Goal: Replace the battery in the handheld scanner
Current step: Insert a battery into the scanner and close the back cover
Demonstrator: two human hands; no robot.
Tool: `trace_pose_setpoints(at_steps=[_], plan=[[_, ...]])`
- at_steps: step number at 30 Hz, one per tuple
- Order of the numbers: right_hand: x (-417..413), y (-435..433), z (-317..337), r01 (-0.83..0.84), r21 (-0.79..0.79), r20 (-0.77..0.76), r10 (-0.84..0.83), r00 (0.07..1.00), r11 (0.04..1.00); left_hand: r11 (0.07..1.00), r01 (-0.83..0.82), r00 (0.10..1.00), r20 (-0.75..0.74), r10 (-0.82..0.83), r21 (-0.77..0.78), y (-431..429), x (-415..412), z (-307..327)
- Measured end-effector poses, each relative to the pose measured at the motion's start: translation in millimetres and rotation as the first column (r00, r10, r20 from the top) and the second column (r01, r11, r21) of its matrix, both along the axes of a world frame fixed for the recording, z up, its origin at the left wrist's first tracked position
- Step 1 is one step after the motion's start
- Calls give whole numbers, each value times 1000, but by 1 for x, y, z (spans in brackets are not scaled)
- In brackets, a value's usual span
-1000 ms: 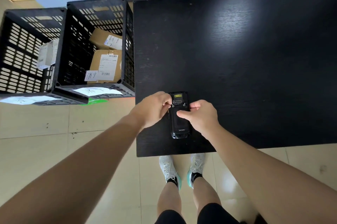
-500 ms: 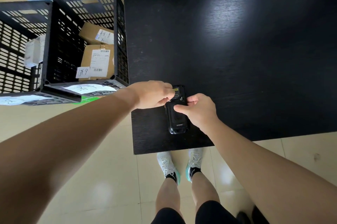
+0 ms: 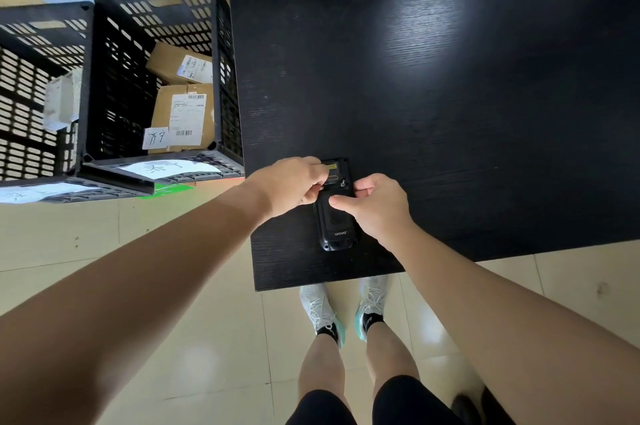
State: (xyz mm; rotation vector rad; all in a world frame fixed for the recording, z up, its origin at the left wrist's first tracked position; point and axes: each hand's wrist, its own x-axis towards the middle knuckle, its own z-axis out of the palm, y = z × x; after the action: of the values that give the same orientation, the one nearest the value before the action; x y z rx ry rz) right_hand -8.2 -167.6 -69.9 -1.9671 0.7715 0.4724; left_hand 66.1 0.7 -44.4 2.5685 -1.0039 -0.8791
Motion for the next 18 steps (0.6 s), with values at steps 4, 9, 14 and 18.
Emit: trace_pose_setpoints(at_steps=[4, 9, 14, 18], plan=[[0, 1, 1, -2, -3, 3, 2, 1000, 1000, 988, -158, 987, -29, 157, -1, -4, -9, -2], [-1, 2, 0, -5, -17, 3, 5, 1000, 1000, 910, -414, 910, -7, 414, -18, -19, -25, -9], [-1, 1, -1, 5, -2, -3, -5, 1000, 1000, 877, -479, 877, 37, 480, -27, -22, -34, -11], [-2, 0, -2, 4, -4, 6, -4, 1000, 1000, 907, -412, 910, -5, 414, -86, -8, -32, -11]])
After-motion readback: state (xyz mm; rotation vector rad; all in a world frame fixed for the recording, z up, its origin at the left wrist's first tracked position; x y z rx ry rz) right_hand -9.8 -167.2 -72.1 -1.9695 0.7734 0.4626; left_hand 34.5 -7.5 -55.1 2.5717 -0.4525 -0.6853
